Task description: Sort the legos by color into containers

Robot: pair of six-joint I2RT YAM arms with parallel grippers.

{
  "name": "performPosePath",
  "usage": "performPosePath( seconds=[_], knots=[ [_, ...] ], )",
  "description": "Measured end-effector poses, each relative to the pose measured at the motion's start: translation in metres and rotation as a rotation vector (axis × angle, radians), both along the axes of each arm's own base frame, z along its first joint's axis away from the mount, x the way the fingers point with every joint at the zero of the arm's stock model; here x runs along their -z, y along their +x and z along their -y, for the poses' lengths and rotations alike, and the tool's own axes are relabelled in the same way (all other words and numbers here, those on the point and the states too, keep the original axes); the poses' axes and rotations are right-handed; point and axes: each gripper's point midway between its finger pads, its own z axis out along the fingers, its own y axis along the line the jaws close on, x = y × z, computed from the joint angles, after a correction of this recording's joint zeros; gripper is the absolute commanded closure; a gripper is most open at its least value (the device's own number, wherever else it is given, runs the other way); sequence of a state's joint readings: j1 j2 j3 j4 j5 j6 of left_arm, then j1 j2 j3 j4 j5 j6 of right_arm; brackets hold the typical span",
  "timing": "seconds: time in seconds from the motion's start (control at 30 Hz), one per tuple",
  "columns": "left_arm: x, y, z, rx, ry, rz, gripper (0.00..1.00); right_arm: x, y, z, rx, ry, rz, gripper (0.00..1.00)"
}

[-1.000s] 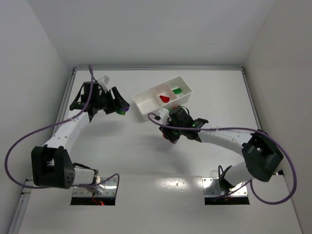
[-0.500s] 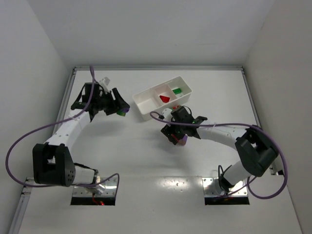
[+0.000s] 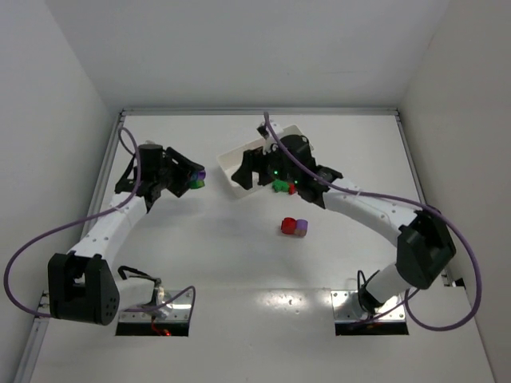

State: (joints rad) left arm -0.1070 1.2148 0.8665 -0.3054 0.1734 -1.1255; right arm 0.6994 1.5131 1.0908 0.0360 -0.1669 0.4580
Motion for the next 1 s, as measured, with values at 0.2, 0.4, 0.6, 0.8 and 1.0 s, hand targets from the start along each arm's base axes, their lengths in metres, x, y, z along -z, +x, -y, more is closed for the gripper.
performPosePath(
  seconds=[0.2,0.4,0.6,0.8,1.0],
  knots=[
    [-0.004,0.003,0.003,-0.081,-0.086,-0.029,1.00,0.016,0.005,-0.039,0.031,0.092,-0.138,0.17],
    [-0.011,0.006,0.004,-0.127,-0.143,-0.038,1.00,0.041,0.005,-0.064,0.048,0.090,-0.213,0.17],
    [-0.016,0.008,0.006,-0.138,-0.170,-0.035,1.00,0.033,0.010,-0.089,0.018,0.120,-0.190,0.17],
    [-0.018,0.007,0.009,-0.133,-0.191,-0.042,1.00,0.023,0.016,-0.108,-0.010,0.156,-0.162,0.17],
    [-0.018,0.006,0.011,-0.123,-0.200,-0.044,1.00,0.022,0.020,-0.119,-0.028,0.170,-0.155,0.17]
  ],
)
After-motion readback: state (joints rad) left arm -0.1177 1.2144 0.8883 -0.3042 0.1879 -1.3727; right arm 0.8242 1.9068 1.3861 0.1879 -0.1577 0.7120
